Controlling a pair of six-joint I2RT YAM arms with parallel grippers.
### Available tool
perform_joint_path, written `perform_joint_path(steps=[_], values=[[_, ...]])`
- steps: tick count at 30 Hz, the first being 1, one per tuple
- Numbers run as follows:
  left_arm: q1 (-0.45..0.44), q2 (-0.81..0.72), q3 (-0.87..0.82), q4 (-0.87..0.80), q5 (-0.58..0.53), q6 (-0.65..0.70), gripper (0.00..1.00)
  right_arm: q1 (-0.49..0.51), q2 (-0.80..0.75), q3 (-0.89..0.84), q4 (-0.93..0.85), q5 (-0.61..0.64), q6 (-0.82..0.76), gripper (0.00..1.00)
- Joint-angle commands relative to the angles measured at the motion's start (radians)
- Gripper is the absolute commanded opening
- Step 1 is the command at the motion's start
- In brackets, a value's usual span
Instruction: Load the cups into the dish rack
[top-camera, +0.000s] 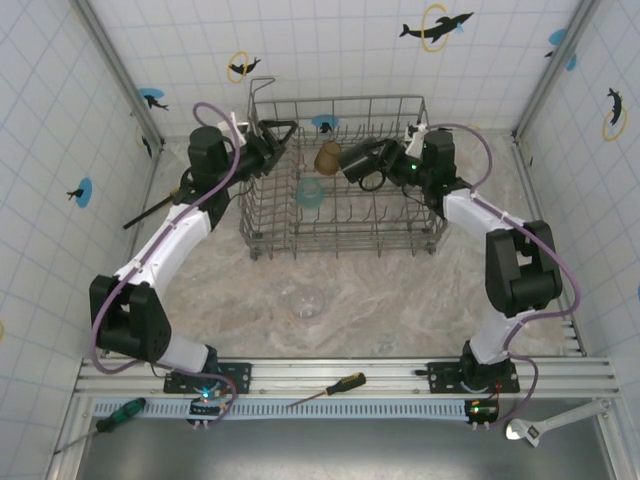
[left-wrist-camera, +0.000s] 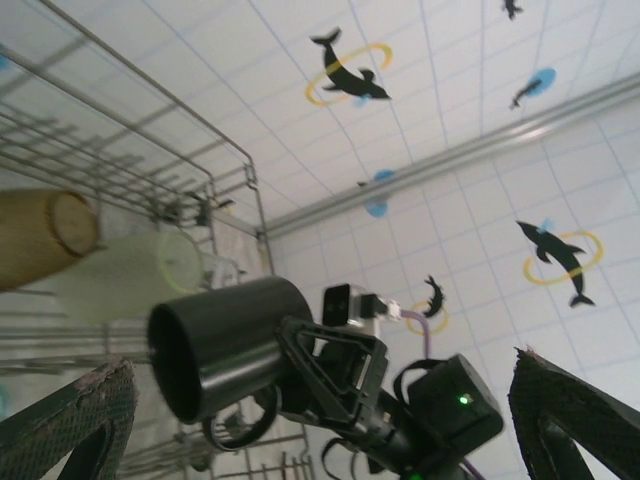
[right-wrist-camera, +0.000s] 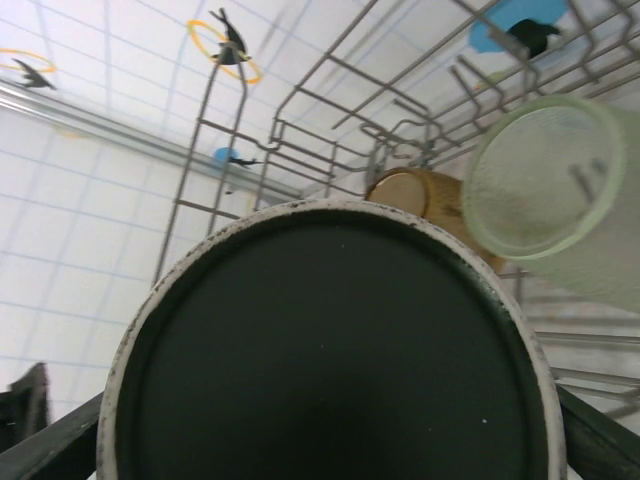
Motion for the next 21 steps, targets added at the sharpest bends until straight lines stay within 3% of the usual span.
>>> perform_joint_path(steps=[1, 21], values=[[0.038, -0.051, -0.027, -0.125, -0.07, 0.081, 0.97, 0.012, -0.086, 0.092, -0.087, 0.073, -0.149, 0.45], [0.154, -0.2, -0.075, -0.415, -0.352, 0.246, 0.98, 0.097, -0.075, 0.205, -0.344, 0.319, -0.394, 0.44]])
